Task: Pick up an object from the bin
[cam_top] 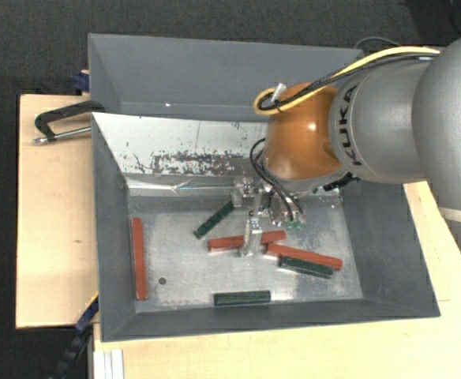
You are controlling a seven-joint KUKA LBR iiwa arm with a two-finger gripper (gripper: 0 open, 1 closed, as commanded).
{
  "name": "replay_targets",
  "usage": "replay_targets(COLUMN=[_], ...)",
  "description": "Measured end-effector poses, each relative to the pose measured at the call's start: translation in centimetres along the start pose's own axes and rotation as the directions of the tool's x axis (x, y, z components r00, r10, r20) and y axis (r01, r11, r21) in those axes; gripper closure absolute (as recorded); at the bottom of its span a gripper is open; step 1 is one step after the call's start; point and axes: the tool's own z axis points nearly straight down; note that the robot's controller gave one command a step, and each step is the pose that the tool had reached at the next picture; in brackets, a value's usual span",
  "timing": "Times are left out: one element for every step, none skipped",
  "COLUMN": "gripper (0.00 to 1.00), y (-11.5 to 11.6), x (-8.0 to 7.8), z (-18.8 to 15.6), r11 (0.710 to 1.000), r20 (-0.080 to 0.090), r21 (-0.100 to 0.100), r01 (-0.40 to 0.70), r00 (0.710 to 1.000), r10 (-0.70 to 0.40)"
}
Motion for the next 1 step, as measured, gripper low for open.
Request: replay_targets(gripper=[0.0], y=[5.1], x=[-0.36], z=[0.27], r11=[1.0], r20=[0.002], r21=[0.002], r01=[0.027], r00=[1.0], r10=[-0.027])
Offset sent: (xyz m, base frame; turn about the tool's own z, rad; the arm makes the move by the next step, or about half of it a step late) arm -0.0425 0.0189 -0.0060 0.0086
